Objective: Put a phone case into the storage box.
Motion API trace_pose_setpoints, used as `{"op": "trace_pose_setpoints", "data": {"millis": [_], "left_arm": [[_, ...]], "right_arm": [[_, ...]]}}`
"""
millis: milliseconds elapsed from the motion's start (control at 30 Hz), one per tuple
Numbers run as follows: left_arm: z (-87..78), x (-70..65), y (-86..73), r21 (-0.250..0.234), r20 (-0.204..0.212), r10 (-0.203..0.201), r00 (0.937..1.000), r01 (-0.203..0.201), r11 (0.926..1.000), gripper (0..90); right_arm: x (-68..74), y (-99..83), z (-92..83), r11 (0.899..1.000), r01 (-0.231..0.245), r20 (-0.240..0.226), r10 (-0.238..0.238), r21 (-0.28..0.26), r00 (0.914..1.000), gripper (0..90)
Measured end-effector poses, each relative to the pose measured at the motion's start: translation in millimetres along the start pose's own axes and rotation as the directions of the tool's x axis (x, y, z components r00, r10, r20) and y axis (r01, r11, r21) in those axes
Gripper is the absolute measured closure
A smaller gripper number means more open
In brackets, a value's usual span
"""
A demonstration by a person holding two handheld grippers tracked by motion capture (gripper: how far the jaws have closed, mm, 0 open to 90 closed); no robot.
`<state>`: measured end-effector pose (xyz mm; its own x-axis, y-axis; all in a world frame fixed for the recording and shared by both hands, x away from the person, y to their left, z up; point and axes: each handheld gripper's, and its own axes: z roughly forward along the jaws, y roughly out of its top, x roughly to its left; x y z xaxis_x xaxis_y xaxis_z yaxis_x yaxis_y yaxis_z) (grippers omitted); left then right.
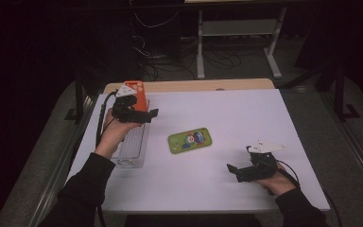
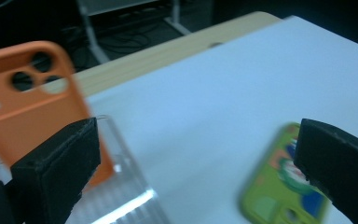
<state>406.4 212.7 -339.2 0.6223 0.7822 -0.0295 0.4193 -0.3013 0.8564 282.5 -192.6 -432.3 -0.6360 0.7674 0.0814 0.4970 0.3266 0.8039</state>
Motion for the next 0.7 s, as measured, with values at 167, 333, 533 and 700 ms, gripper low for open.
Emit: {"op": "trace_pose_setpoints", "data": {"millis": [167, 333, 533, 700], "left_arm": [[-3.3, -22.3, -4.5, 0.001, 0.076, 0.044, 0.9961, -0.045, 0.9990, 0.1], [-3.1, -45.6, -9.4, -0.004, 0.144, 0.067, 0.9873, -0.067, 0.9977, 0.1], [0.7, -64.2, -15.3, -0.003, 0.194, 0.087, 0.9771, -0.089, 0.9961, 0.5], [11.3, -76.1, -17.7, 0.019, 0.220, 0.094, 0.9709, -0.101, 0.9947, 3.6]], "right_arm": [[0.8, -0.4, 0.4, 1.000, 0.006, -0.004, -0.006, 0.013, 1.0000, 0.0], [1.2, 0.4, -1.3, 1.000, 0.013, 0.002, -0.013, 0.001, 0.9999, 0.0], [1.8, 0.0, -2.2, 1.000, 0.013, 0.006, -0.013, 0.000, 0.9999, 0.0], [2.3, -0.1, -1.5, 1.000, 0.018, 0.003, -0.018, 0.007, 0.9998, 0.0]]}}
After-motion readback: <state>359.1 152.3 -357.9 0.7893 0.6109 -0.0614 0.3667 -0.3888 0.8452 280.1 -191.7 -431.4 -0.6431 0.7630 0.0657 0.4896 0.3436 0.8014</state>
